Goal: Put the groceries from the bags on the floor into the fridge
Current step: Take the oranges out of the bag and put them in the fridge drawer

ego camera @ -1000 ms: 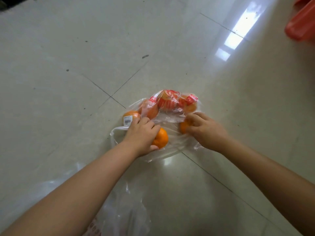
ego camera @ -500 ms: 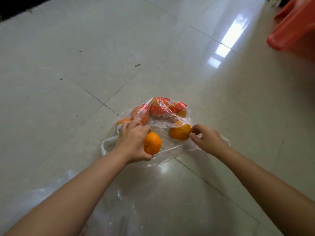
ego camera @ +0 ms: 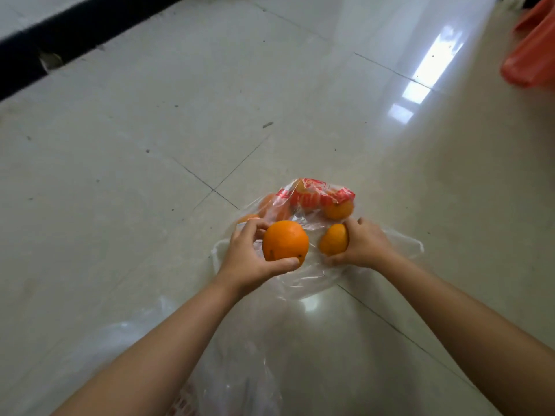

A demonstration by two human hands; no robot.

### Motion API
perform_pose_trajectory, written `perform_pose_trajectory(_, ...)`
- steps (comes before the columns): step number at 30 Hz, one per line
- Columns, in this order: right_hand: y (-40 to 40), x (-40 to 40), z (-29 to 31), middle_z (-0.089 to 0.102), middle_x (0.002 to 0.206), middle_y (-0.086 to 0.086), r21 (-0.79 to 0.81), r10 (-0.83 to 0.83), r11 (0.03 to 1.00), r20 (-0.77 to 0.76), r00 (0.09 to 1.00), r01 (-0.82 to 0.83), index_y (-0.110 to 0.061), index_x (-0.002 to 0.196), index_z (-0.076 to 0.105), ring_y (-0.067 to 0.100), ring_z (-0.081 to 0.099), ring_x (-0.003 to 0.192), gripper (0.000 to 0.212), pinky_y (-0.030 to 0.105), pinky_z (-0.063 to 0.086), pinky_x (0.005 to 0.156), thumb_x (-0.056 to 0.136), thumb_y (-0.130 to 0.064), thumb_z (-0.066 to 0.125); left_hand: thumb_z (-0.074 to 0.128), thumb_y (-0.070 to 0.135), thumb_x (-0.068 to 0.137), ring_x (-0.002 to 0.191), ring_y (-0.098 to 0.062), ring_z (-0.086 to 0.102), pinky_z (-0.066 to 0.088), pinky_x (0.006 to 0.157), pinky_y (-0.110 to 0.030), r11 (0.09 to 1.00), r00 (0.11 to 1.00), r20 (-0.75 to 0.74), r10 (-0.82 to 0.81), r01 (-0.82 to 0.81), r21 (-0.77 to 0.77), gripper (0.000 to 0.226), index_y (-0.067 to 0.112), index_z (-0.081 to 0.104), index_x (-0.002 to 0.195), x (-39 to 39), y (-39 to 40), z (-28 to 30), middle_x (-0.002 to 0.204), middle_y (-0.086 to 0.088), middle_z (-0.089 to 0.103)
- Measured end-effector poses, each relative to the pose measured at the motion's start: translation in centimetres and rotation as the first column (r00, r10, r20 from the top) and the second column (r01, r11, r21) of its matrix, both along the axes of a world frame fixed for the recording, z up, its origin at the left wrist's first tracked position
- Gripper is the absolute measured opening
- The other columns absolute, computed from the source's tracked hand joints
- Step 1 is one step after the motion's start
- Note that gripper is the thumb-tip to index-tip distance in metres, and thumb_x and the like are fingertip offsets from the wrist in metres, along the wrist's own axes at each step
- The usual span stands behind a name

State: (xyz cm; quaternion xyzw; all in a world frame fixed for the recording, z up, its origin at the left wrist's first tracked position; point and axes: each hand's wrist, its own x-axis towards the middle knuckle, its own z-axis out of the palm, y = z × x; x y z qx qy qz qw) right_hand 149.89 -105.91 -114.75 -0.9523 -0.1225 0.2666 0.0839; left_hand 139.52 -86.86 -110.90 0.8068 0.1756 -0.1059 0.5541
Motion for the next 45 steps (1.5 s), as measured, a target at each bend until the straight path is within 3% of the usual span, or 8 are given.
perform_pose_trajectory(8, -0.1, -2.8, 0.9, 0.051, 0.131, 0.004, 0.135, 0.070, 0.988, 0.064, 0.995, -0.078, -0.022, 0.126, 0.041, 0.028, 0.044, 0.120, 0.076, 0.037, 0.036, 0.100, 0.063, -0.041, 0.078, 0.070, 0.036, 0.047, 0.088, -0.006, 0.056, 0.051, 0.059, -0.009, 0.891, 0.998, -0.008, 0.060, -0.058, -0.450, 0.066, 0.055, 0.041, 0.103, -1.4, -0.3, 2.0, 0.112, 0.010, 0.048)
perform_pose_trajectory(14, -0.7, -3.8, 4.2, 0.038, 0.135, 0.009, 0.479, -0.032, 0.877, -0.017, 0.999, 0.036, -0.017, 0.130, 0.040, 0.012, 0.036, 0.108, 0.082, 0.024, 0.033, 0.086, 0.061, -0.014, 0.084, 0.069, 0.037, 0.038, 0.084, -0.014, 0.055, 0.049, 0.066, -0.020, 0.900, 0.998, -0.058, 0.040, -0.061, -0.432, 0.068, 0.038, 0.037, 0.098, -1.7, 0.4, 2.2, 0.100, 0.005, 0.043)
perform_pose_trajectory(20, -0.2, -4.0, 6.4, 0.032, 0.134, 0.008, 0.543, -0.026, 0.834, -0.144, 0.989, 0.101, -0.021, 0.130, 0.037, 0.013, 0.036, 0.107, 0.080, 0.024, 0.037, 0.085, 0.064, -0.014, 0.082, 0.067, -0.005, 0.079, 0.082, -0.006, 0.050, 0.047, 0.064, -0.015, 0.956, 0.998, -0.056, -0.024, 0.006, -0.294, 0.067, 0.036, 0.025, 0.110, -1.4, -0.1, 2.4, 0.117, -0.002, 0.032)
perform_pose_trajectory(23, 0.0, -3.9, 7.2, 0.042, 0.119, 0.001, 0.610, -0.094, 0.763, -0.221, 0.971, 0.213, -0.026, 0.122, 0.041, 0.016, 0.046, 0.102, 0.072, 0.025, 0.045, 0.076, 0.064, -0.013, 0.082, 0.077, -0.003, 0.067, 0.088, -0.005, 0.051, 0.051, 0.061, -0.010, 0.952, 0.999, -0.028, -0.035, 0.025, -0.305, 0.090, 0.045, 0.022, 0.120, -1.1, -0.4, 3.1, 0.126, 0.008, 0.026)
perform_pose_trajectory(28, -0.8, -6.0, 11.1, 0.045, 0.102, -0.011, 0.670, -0.230, 0.590, -0.394, 0.890, 0.450, -0.035, 0.109, 0.040, 0.011, 0.053, 0.091, 0.067, 0.024, 0.051, 0.074, 0.064, -0.008, 0.081, 0.074, 0.006, 0.051, 0.086, -0.010, 0.055, 0.053, 0.059, -0.014, 0.926, 0.991, -0.136, 0.021, -0.070, -0.370, 0.063, 0.039, 0.047, 0.097, -2.7, -0.4, 7.6, 0.112, 0.004, 0.042)
perform_pose_trajectory(32, -1.2, -8.9, 18.1, 0.046, 0.107, -0.006, 0.585, -0.246, 0.674, -0.399, 0.883, 0.452, -0.033, 0.109, 0.041, 0.017, 0.052, 0.098, 0.062, 0.028, 0.049, 0.078, 0.065, -0.015, 0.082, 0.079, -0.006, 0.067, 0.081, -0.006, 0.051, 0.046, 0.061, -0.015, 0.989, 0.980, -0.198, 0.011, -0.039, -0.140, 0.070, 0.030, 0.035, 0.107, -4.5, -1.4, 14.8, 0.114, 0.001, 0.038)
perform_pose_trajectory(37, -2.2, -10.0, 31.3, 0.050, 0.094, -0.004, 0.499, -0.278, 0.676, -0.509, 0.815, 0.542, -0.028, 0.104, 0.043, 0.020, 0.054, 0.093, 0.055, 0.030, 0.048, 0.073, 0.065, -0.015, 0.081, 0.082, 0.002, 0.064, 0.106, -0.012, 0.043, 0.046, 0.072, -0.014, 0.980, 0.965, -0.176, -0.193, 0.200, 0.023, 0.100, 0.031, 0.024, 0.140, -4.3, -3.3, 28.5, 0.121, 0.008, 0.032)
perform_pose_trajectory(45, -8.2, -6.7, 60.1, 0.041, 0.108, 0.001, 0.553, -0.425, 0.649, -0.306, 0.852, 0.522, -0.029, 0.112, 0.037, 0.014, 0.051, 0.080, 0.065, 0.023, 0.051, 0.058, 0.066, -0.016, 0.080, 0.085, 0.009, 0.062, 0.101, -0.008, 0.039, 0.037, 0.080, -0.017, 0.890, 0.915, 0.024, -0.402, 0.385, 0.243, 0.078, 0.018, 0.046, 0.129, 2.8, -8.1, 56.6, 0.113, 0.008, 0.033)
